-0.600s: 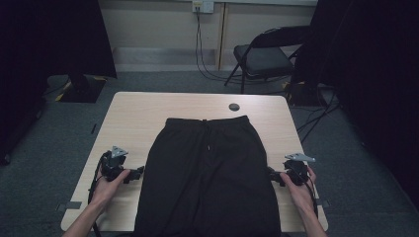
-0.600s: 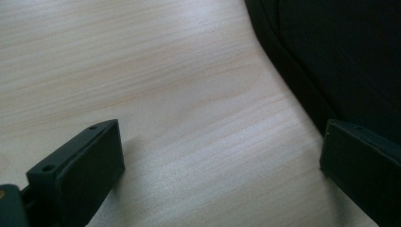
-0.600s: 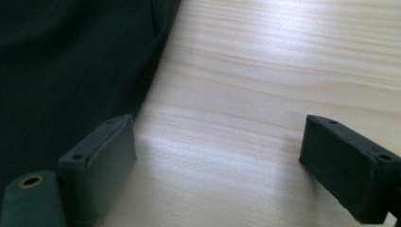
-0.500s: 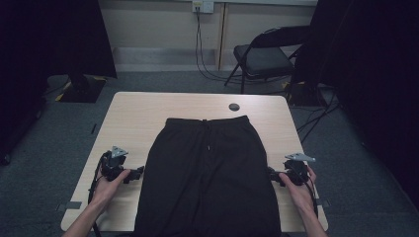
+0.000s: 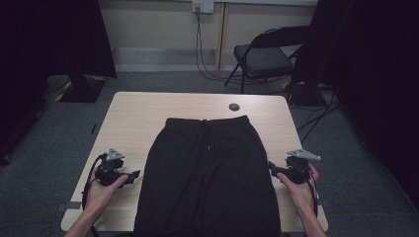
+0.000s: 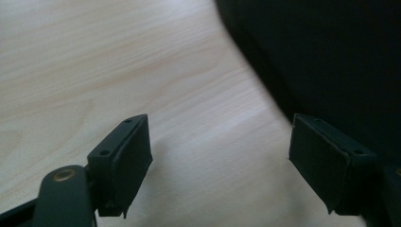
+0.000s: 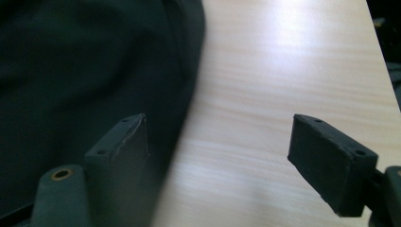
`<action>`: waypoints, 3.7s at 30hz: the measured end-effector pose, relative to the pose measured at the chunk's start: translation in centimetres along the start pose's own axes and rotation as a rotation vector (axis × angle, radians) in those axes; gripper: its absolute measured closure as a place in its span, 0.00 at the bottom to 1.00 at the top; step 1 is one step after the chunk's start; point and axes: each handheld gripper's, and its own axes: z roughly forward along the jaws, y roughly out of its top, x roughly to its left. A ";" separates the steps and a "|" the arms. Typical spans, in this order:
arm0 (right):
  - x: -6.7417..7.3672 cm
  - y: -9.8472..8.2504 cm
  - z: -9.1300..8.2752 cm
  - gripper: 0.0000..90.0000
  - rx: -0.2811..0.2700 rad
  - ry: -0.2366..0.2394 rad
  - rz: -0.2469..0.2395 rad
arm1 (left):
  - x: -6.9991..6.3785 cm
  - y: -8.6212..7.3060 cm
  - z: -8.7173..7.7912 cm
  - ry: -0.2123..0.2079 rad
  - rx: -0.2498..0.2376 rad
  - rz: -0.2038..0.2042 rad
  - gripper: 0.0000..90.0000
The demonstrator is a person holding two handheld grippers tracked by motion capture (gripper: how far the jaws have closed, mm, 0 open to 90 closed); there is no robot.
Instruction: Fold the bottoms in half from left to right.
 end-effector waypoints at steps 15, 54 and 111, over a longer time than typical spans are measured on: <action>11.0 4.3 0.5 0.33 -0.030 0.279 -0.241 | -1.8 6.0 1.3 -0.061 -0.120 0.156 0.43; 21.6 0.0 3.3 0.43 0.148 0.519 -0.494 | -4.1 4.2 4.3 -0.173 -0.026 0.188 0.57; 35.4 -1.2 5.3 0.97 0.127 0.650 -0.613 | -1.2 7.2 9.6 -0.103 -0.036 0.099 0.54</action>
